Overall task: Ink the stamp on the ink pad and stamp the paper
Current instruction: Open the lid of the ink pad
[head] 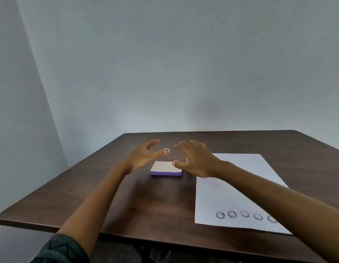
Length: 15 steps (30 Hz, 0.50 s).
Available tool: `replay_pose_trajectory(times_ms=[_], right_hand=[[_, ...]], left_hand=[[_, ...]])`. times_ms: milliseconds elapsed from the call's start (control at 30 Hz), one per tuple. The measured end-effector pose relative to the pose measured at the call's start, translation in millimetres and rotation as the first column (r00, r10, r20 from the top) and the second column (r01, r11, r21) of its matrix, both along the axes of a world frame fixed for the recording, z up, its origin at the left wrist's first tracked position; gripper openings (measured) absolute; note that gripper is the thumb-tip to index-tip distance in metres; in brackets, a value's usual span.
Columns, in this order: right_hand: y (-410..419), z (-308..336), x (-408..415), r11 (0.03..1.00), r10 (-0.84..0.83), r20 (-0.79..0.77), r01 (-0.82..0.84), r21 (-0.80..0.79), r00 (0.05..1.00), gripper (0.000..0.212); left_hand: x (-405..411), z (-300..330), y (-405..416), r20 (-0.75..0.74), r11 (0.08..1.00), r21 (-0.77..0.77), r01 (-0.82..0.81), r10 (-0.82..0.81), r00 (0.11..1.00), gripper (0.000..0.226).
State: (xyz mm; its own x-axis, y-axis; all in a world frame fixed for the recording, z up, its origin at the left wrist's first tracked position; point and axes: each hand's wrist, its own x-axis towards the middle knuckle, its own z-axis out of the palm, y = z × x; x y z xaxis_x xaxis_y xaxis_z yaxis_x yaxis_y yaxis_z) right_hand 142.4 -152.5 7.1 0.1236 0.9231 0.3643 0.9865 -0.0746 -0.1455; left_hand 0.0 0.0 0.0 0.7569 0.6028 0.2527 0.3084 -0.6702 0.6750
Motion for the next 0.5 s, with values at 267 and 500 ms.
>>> replay_pose_trajectory(times_ms=[267,500], right_hand=[[30,30,-3,0.916,0.025,-0.004,-0.025,-0.401,1.0,0.072],[46,31,0,0.858,0.037,-0.092,-0.079,-0.508,0.995,0.078]], left_hand=[[-12,-15,35,-0.27,0.937,-0.327,0.126,-0.22,0.938,0.081],[-15,-26,38,-0.304,0.971,-0.176,0.161,-0.209,0.929,0.067]])
